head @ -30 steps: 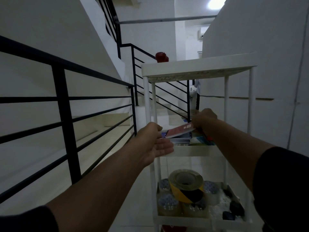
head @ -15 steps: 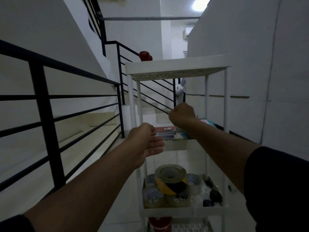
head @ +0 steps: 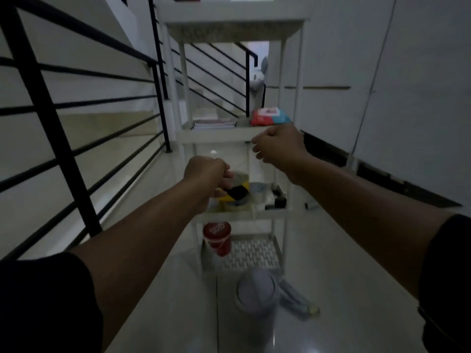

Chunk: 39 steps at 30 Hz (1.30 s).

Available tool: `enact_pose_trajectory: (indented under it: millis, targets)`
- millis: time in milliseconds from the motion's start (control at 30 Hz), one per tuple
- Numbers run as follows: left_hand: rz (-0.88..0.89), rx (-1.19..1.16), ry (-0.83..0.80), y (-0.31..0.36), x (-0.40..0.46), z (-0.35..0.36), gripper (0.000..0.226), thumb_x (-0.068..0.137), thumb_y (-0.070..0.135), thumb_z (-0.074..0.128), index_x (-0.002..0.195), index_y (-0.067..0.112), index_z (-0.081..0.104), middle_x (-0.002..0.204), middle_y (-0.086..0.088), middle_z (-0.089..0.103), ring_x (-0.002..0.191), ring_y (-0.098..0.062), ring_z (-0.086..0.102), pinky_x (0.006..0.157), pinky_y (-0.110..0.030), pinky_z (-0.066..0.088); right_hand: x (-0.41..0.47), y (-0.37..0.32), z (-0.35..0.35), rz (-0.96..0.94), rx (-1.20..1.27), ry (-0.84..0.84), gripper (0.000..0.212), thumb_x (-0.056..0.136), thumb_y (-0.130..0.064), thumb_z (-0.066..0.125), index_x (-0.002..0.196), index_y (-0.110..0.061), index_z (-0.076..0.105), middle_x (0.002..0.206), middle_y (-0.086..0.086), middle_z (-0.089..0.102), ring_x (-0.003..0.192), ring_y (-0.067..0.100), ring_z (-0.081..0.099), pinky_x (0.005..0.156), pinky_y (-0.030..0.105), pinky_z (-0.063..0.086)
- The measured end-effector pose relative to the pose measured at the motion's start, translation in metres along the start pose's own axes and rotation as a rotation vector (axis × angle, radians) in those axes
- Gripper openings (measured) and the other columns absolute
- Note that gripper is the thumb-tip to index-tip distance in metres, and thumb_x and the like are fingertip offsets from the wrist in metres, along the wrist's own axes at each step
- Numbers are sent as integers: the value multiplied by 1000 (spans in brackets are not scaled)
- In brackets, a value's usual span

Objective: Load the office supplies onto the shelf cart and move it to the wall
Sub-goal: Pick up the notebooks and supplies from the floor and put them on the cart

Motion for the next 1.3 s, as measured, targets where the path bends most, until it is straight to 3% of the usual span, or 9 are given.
enact_pose_trajectory:
  millis: [167, 367, 467, 600, 767, 867, 1000, 1167, 1300]
  targets:
    - [-36, 117, -15, -61, -27, 13, 14, 89, 11, 55, 93, 3, 65, 78, -10, 67, 60, -22, 61, 59, -33, 51, -58, 64, 10, 43, -11, -20, 29, 77, -15, 51, 88, 6, 68, 89, 23, 71, 79, 32, 70, 66, 45, 59]
    - [-61, 284, -142, -145, -65, 35, 14, 88, 9, 54, 85, 5, 67, 82, -9, 70, 62, -23, 65, 58, -31, 54, -113, 159, 25, 182, -66, -95, 23, 80, -6, 51, 84, 0, 72, 84, -3, 71, 82, 15, 69, 76, 39, 60]
    - [-26, 393, -295, -188, -96, 67, 13, 87, 12, 56, 84, 13, 68, 84, -6, 71, 69, -22, 69, 64, -35, 58, -134, 201, 16, 241, -139, -96, 24, 82, -5, 52, 84, -12, 75, 86, 0, 72, 80, 14, 68, 75, 29, 58]
    - [-72, 414, -438, -239, -126, 115, 14, 89, 16, 55, 88, 10, 67, 87, -10, 71, 80, -25, 69, 70, -40, 58, -147, 253, 0, 301, -237, -101, 24, 87, -2, 52, 95, -4, 74, 95, 7, 72, 83, 16, 67, 75, 26, 55]
    - [-182, 389, -513, -282, -124, 165, 14, 86, 16, 53, 91, 20, 66, 90, 0, 70, 81, -15, 66, 73, -35, 58, -154, 313, -8, 385, -366, -125, 27, 84, 0, 54, 100, -2, 75, 103, 10, 73, 83, 12, 61, 73, 20, 46]
    - [-185, 442, -513, -300, -111, 189, 26, 86, 18, 53, 110, 23, 62, 106, 1, 65, 92, -16, 63, 75, -29, 54, -156, 348, -2, 399, -439, -184, 30, 80, 1, 55, 102, -3, 75, 107, 12, 73, 90, 16, 66, 76, 19, 47]
    - [-8, 649, -483, -315, -88, 216, 41, 86, 9, 60, 127, 17, 54, 124, -3, 60, 109, -17, 57, 85, -26, 50, -158, 387, 8, 400, -549, -313, 36, 75, -4, 66, 111, -7, 72, 111, 10, 70, 98, 19, 65, 85, 26, 54]
    - [307, 1099, -503, -331, -61, 248, 50, 85, 9, 64, 132, 13, 46, 133, -8, 50, 121, -21, 48, 100, -30, 45, -162, 412, 17, 343, -641, -433, 40, 81, -13, 69, 121, -11, 66, 121, 7, 66, 111, 22, 61, 94, 32, 50]
    - [456, 1396, -531, -340, -46, 267, 48, 89, 12, 61, 133, 8, 43, 137, -12, 48, 127, -25, 44, 104, -34, 38, -162, 426, 26, 252, -705, -481, 34, 76, -12, 68, 110, -15, 71, 107, 7, 70, 98, 25, 63, 85, 36, 54]
Point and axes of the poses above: each hand's wrist, its own x-axis towards the middle knuckle, its own z-axis out of the palm, y = z × x, the point moved 4 cm from there along x, towards the middle knuckle
